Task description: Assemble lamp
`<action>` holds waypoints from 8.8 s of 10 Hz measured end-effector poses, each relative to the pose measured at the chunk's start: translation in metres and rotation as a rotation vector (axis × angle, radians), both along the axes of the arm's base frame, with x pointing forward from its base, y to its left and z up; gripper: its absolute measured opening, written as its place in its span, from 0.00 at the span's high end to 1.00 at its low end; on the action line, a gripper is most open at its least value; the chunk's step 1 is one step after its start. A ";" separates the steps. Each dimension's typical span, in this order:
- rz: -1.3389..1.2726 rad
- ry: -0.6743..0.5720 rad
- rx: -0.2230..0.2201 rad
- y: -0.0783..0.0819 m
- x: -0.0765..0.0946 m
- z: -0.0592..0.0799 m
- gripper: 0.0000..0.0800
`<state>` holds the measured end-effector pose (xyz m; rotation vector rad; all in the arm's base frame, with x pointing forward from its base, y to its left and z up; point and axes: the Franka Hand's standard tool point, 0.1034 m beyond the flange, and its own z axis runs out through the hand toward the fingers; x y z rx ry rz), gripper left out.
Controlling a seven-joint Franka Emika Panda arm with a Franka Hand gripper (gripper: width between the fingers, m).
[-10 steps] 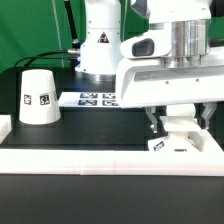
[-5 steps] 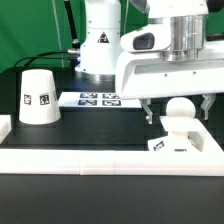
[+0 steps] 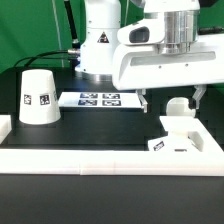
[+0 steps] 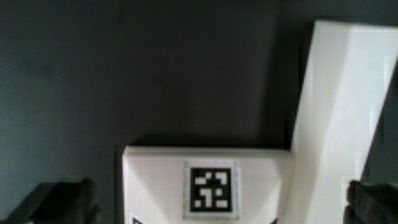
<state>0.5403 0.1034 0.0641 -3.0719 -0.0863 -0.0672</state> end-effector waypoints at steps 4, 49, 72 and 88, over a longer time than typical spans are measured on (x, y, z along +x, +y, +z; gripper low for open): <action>-0.007 0.013 0.004 0.024 -0.016 0.002 0.13; 0.027 0.991 -0.133 0.039 -0.093 -0.060 0.28; 0.174 0.233 0.005 -0.005 -0.011 0.026 0.28; 0.207 -0.265 -0.034 -0.023 0.005 0.056 0.28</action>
Offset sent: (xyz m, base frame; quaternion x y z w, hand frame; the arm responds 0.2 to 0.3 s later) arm -0.0197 0.0201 0.0024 0.0068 -0.0041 0.0365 0.9993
